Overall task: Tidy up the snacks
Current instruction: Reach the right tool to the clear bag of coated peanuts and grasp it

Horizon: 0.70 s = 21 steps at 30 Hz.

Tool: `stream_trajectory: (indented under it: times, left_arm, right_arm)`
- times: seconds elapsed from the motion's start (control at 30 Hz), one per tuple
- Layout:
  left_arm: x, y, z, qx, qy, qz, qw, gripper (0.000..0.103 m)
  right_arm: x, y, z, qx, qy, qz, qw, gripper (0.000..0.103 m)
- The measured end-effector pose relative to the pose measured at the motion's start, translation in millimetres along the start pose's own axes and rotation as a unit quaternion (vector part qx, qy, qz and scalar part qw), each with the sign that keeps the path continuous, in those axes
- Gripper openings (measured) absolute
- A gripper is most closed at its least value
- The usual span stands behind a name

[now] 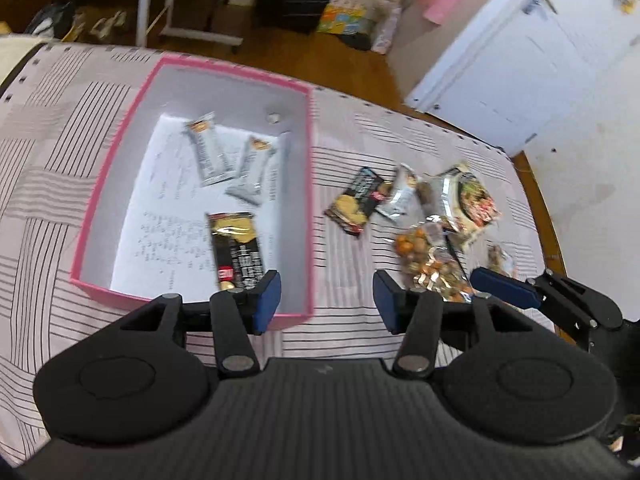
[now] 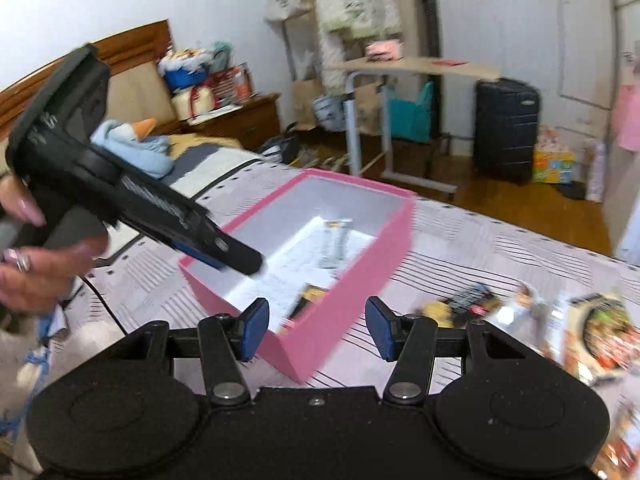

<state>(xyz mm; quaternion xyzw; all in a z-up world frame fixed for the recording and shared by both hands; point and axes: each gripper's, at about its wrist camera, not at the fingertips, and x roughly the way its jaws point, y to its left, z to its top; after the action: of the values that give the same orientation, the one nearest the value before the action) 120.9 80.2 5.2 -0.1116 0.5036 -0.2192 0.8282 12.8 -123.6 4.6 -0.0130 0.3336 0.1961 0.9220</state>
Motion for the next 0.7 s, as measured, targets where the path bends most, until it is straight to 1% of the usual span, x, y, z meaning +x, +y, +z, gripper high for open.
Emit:
stream_trajectory:
  times: [0.07,0.17,0.27,0.37,0.5,0.6,0.67,0.7]
  left_arm:
    - [-1,-14,-4,0.015,-0.003,-0.005,0.9999,0.052]
    - [6,-34,-9,0.031,0.002,-0.029,0.9991,0.053]
    - [23,-51,-16,0.04,0.017,-0.048,0.9979,0.054]
    - [47,-67,-23,0.054,0.029,-0.049,0.9969,0.055]
    - [85,-85,-26,0.058,0.048,-0.046,0.9961,0.055]
    - [115,-96,-26,0.061,0.049,-0.045,0.9959,0.055]
    - [138,-101,-28,0.062,0.048,-0.042,0.9961,0.055]
    - [149,-103,-29,0.063,0.041,-0.045,0.9961,0.055]
  right_arm:
    - [-8,-12,-8,0.0,-0.001,-0.021,1.0,0.061]
    - [-24,-26,-28,0.004,0.006,-0.05,0.999,0.064]
    - [-28,-42,-43,0.019,0.017,-0.067,0.997,0.068]
    - [-33,-60,-60,0.029,0.023,-0.077,0.996,0.071]
    - [-20,-85,-76,0.039,0.03,-0.103,0.993,0.076]
    - [-9,-101,-83,0.042,0.031,-0.119,0.992,0.079]
    - [0,-111,-89,0.04,0.029,-0.124,0.991,0.085]
    - [5,-117,-91,0.042,0.032,-0.123,0.991,0.088]
